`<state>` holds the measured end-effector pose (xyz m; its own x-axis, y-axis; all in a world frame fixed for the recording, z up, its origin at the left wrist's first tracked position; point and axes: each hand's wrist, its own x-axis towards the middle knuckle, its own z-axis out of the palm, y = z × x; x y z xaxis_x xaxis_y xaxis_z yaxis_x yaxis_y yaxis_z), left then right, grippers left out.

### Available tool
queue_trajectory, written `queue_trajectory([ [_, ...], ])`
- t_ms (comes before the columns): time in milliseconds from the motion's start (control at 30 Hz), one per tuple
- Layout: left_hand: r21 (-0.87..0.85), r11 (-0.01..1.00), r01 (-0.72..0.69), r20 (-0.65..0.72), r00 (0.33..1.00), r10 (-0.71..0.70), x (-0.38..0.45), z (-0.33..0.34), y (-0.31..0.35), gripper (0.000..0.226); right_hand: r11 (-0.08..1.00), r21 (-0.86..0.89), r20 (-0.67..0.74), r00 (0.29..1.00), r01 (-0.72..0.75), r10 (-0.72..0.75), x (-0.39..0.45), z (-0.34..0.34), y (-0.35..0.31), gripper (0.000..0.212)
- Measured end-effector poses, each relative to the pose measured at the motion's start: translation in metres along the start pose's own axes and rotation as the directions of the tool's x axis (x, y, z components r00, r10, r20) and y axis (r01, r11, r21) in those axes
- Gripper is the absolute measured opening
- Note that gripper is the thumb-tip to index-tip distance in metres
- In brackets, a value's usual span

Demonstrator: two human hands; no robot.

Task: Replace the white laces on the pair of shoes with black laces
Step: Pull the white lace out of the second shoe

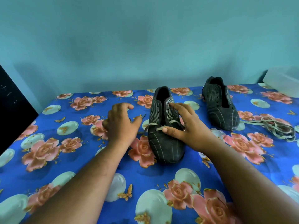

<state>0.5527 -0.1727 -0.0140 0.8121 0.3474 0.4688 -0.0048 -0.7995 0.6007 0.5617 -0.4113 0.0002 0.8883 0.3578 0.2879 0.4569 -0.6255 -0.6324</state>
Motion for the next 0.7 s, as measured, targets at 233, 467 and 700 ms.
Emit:
queue_trajectory([
  [233,-0.363,0.893,-0.267,0.213,0.909,0.358,-0.014,0.004,0.012,0.056,0.938,-0.282,-0.173,0.951,0.203,-0.258,-0.001,-0.001,-0.020,0.031],
  [467,-0.289,0.924,-0.252,0.455,0.813,0.364,-0.020,-0.002,0.015,0.110,0.907,-0.383,-0.093,0.970,0.173,-0.224,-0.005,0.002,-0.027,0.035],
  [700,-0.239,0.937,-0.256,0.508,0.789,0.345,-0.020,-0.008,0.021,0.140,0.959,-0.277,0.023,0.998,0.057,-0.052,-0.006,0.004,-0.032,0.046],
])
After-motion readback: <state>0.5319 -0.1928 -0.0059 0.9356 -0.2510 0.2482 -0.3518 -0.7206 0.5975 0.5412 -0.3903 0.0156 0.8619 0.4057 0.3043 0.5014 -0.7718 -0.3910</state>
